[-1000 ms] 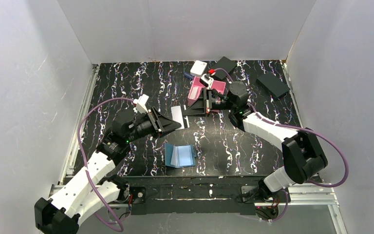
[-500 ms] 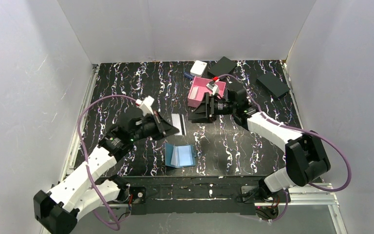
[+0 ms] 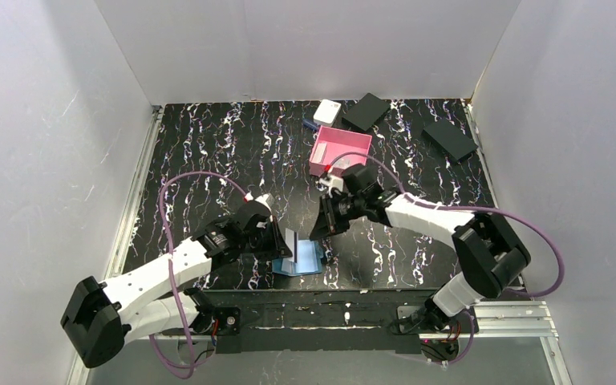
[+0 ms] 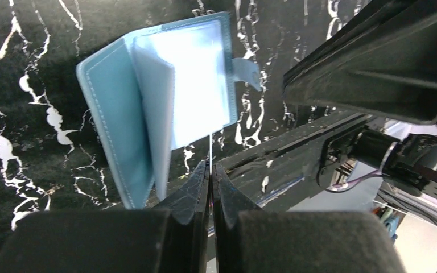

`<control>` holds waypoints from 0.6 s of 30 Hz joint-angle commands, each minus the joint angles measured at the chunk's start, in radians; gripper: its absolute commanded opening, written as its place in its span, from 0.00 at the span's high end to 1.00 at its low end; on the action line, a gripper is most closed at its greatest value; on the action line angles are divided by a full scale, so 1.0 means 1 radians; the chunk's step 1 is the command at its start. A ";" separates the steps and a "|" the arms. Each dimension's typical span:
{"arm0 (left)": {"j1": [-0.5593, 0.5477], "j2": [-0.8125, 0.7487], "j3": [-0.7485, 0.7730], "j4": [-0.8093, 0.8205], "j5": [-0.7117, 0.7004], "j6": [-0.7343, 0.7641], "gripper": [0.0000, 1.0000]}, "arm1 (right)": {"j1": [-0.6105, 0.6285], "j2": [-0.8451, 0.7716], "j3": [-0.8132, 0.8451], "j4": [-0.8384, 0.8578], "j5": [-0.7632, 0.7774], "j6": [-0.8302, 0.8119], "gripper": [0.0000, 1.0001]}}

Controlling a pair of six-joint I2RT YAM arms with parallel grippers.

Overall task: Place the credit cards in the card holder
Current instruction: Insert the credit card into the card holder.

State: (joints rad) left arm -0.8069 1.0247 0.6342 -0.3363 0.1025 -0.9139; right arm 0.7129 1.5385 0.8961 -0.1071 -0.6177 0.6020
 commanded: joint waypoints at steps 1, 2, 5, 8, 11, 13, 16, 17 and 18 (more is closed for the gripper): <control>-0.003 0.028 -0.007 0.029 -0.037 0.022 1.00 | 0.036 0.063 -0.032 0.115 0.029 0.030 0.90; -0.003 0.036 -0.007 0.028 -0.038 0.025 1.00 | 0.044 0.079 -0.036 0.139 0.025 0.038 0.91; -0.002 0.064 -0.012 0.034 -0.033 0.030 1.00 | 0.070 0.121 -0.044 0.171 0.025 0.043 0.94; -0.002 0.083 -0.006 0.006 -0.046 0.030 1.00 | 0.082 0.158 -0.049 0.183 0.026 0.041 0.96; -0.002 0.084 -0.007 -0.041 -0.075 0.029 1.00 | 0.085 0.182 -0.054 0.192 0.025 0.041 0.97; -0.003 0.080 -0.011 -0.067 -0.088 0.027 1.00 | 0.087 0.187 -0.058 0.196 0.026 0.041 0.97; -0.002 0.072 -0.029 -0.076 -0.089 0.024 1.00 | 0.087 0.196 -0.067 0.199 0.028 0.038 0.98; -0.002 0.071 -0.034 -0.076 -0.088 0.023 1.00 | 0.086 0.200 -0.070 0.201 0.029 0.039 0.98; -0.003 0.070 -0.038 -0.075 -0.086 0.021 1.00 | 0.086 0.202 -0.073 0.204 0.029 0.039 0.98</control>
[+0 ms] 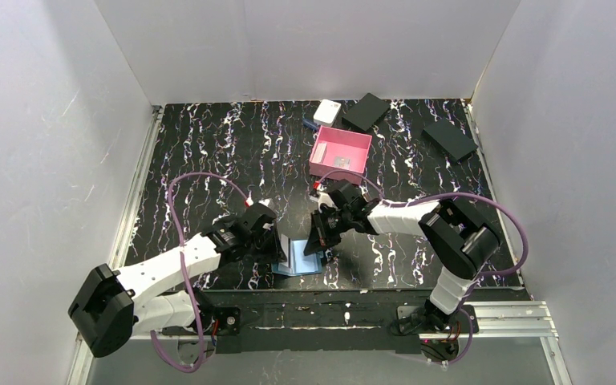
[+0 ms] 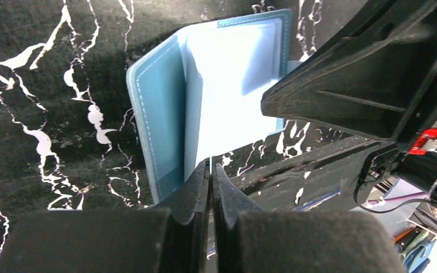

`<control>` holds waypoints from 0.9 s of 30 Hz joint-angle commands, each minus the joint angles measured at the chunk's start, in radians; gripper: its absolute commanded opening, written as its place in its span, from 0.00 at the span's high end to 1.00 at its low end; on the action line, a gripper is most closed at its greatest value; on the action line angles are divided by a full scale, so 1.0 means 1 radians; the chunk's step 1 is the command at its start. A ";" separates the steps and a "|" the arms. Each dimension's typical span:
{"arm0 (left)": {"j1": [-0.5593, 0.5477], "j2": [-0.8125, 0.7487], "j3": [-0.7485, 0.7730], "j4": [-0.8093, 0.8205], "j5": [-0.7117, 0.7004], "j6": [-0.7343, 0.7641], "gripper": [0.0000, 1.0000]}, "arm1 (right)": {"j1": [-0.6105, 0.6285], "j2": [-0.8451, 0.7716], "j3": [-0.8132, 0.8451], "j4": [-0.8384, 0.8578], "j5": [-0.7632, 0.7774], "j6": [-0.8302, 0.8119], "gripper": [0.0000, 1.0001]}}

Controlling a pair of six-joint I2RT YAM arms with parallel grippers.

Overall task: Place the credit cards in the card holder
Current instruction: Insert the credit card into the card holder.

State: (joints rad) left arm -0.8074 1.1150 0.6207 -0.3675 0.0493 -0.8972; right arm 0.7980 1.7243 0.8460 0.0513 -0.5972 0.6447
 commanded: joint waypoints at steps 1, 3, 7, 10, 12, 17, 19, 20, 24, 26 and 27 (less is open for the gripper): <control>-0.001 -0.022 -0.030 -0.041 -0.030 0.001 1.00 | 0.001 0.019 -0.026 0.046 0.009 -0.004 0.99; -0.002 -0.026 -0.041 -0.027 -0.022 -0.007 1.00 | 0.001 0.021 -0.032 0.047 0.012 -0.005 0.99; -0.002 -0.024 -0.075 0.029 0.015 -0.025 1.00 | 0.001 0.025 -0.037 0.048 0.015 -0.006 0.99; -0.002 -0.017 -0.092 0.064 0.043 -0.032 1.00 | 0.001 0.032 -0.041 0.051 0.014 -0.007 0.99; -0.002 -0.022 -0.097 0.072 0.049 -0.032 1.00 | 0.001 0.035 -0.044 0.056 0.012 -0.007 0.99; 0.002 -0.050 -0.119 0.095 0.063 -0.036 1.00 | 0.001 0.046 -0.054 0.065 0.008 -0.007 0.99; 0.014 -0.055 -0.138 0.124 0.094 -0.043 1.00 | 0.001 0.050 -0.057 0.070 0.007 -0.005 0.99; 0.019 -0.054 -0.144 0.131 0.104 -0.046 1.00 | 0.001 0.050 -0.057 0.071 0.007 -0.006 0.99; 0.038 -0.065 -0.160 0.145 0.126 -0.048 1.00 | 0.001 0.053 -0.062 0.070 0.012 -0.012 0.99; 0.049 -0.073 -0.172 0.164 0.144 -0.050 1.00 | 0.001 0.056 -0.064 0.067 0.013 -0.017 0.99; 0.056 -0.075 -0.181 0.176 0.156 -0.052 1.00 | 0.001 0.058 -0.064 0.065 0.014 -0.020 0.99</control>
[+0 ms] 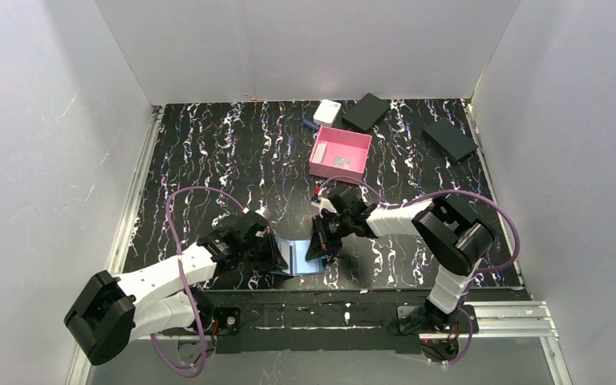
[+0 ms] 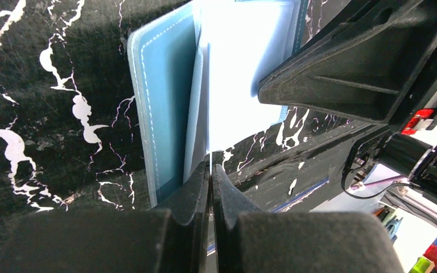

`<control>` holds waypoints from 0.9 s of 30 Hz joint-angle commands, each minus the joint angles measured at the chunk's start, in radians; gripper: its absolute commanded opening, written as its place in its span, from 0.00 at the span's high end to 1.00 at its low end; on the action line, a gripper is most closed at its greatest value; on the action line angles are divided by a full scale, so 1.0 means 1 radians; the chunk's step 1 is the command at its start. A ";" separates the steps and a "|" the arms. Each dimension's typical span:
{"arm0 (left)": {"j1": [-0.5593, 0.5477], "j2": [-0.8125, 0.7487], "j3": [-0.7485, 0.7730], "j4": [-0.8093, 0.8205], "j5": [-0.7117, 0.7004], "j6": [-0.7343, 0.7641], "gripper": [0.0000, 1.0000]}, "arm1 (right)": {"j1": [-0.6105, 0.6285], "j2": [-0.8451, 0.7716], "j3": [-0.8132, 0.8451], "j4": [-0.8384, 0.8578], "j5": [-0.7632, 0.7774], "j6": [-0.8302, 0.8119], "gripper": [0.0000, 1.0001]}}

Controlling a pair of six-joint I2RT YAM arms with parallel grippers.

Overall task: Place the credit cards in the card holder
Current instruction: Insert the credit card into the card holder.

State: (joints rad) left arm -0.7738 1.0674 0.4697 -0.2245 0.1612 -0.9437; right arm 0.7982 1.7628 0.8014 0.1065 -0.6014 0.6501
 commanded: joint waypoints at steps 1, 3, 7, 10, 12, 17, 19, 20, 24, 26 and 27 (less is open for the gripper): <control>0.030 -0.029 -0.040 0.047 0.056 -0.007 1.00 | 0.001 0.021 -0.019 0.008 0.018 -0.027 0.99; 0.048 -0.032 -0.062 0.079 0.087 -0.013 1.00 | 0.001 0.023 -0.019 0.007 0.019 -0.028 0.99; 0.076 -0.035 -0.092 0.123 0.131 -0.015 1.00 | 0.001 0.025 -0.017 0.007 0.018 -0.030 0.99; 0.079 -0.044 -0.095 0.134 0.140 -0.004 1.00 | 0.000 0.027 -0.016 0.007 0.017 -0.030 0.99; 0.079 -0.053 -0.105 0.154 0.146 0.000 1.00 | 0.001 0.029 -0.016 0.009 0.016 -0.029 0.99; 0.084 -0.030 -0.118 0.184 0.171 0.014 1.00 | 0.001 0.032 -0.013 0.012 0.010 -0.026 0.99; 0.084 -0.021 -0.122 0.196 0.178 0.016 1.00 | 0.001 0.032 -0.011 0.012 0.009 -0.026 0.99; 0.086 -0.022 -0.123 0.199 0.179 0.017 1.00 | 0.000 0.032 -0.012 0.012 0.009 -0.025 0.99; 0.088 -0.023 -0.126 0.191 0.175 0.026 1.00 | 0.000 0.036 -0.013 0.013 0.008 -0.024 0.99; 0.093 -0.025 -0.135 0.195 0.175 0.025 1.00 | 0.001 0.037 -0.013 0.013 0.008 -0.023 0.99; 0.096 -0.026 -0.139 0.203 0.177 0.024 1.00 | 0.001 0.037 -0.012 0.013 0.008 -0.023 0.99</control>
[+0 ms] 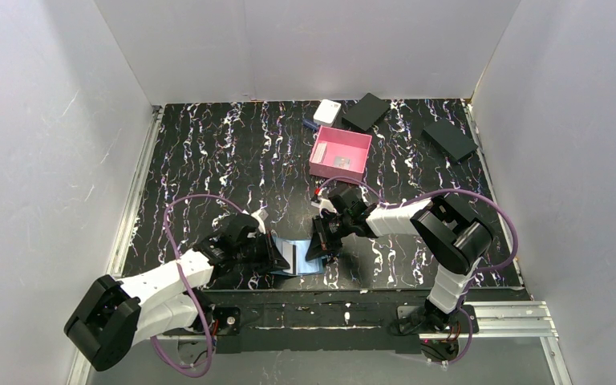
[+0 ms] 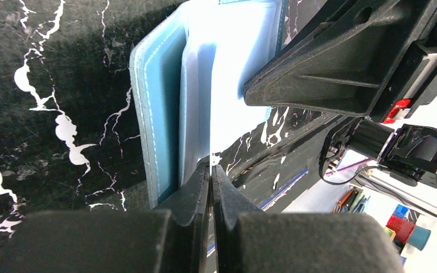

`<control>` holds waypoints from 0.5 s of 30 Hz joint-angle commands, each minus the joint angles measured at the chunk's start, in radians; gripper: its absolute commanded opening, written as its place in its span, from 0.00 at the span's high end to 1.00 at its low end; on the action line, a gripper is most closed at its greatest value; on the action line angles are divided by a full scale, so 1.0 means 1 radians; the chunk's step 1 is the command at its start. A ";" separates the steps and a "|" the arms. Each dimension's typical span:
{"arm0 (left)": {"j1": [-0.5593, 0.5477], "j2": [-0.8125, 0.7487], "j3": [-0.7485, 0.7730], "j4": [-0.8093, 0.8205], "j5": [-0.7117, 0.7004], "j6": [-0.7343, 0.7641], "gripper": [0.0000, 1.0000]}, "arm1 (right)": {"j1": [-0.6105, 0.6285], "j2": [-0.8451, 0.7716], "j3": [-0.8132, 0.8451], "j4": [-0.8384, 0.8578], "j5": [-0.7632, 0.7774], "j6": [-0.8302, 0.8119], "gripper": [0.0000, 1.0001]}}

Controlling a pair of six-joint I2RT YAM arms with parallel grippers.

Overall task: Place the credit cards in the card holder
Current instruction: Insert the credit card into the card holder.

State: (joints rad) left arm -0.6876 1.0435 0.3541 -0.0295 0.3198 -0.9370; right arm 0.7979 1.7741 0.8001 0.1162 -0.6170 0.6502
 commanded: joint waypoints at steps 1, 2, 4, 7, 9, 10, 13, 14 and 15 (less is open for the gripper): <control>0.014 -0.004 -0.030 0.016 0.021 0.015 1.00 | 0.001 0.026 -0.010 0.003 0.023 -0.023 0.99; 0.020 -0.005 -0.037 0.024 0.027 0.012 1.00 | 0.001 0.027 -0.010 0.004 0.023 -0.022 0.99; 0.037 -0.004 -0.055 0.066 0.045 0.003 1.00 | 0.001 0.030 -0.010 0.005 0.023 -0.023 0.99; 0.067 -0.002 -0.070 0.090 0.071 -0.004 1.00 | 0.001 0.032 -0.014 0.007 0.021 -0.022 0.99; 0.075 -0.004 -0.068 0.091 0.075 0.002 1.00 | 0.001 0.033 -0.016 0.007 0.022 -0.023 0.99; 0.078 -0.006 -0.068 0.095 0.077 0.003 1.00 | 0.002 0.034 -0.016 0.009 0.022 -0.023 0.99; 0.085 -0.002 -0.066 0.101 0.080 0.003 1.00 | 0.001 0.039 -0.019 0.011 0.021 -0.021 0.99; 0.088 0.004 -0.066 0.107 0.084 0.001 1.00 | 0.001 0.039 -0.017 0.013 0.020 -0.019 0.99; 0.088 0.009 -0.064 0.114 0.089 0.001 1.00 | 0.001 0.040 -0.016 0.015 0.019 -0.019 0.99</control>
State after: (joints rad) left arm -0.6097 1.0439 0.3000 0.0689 0.3842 -0.9428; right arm 0.7979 1.7850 0.8001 0.1328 -0.6318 0.6513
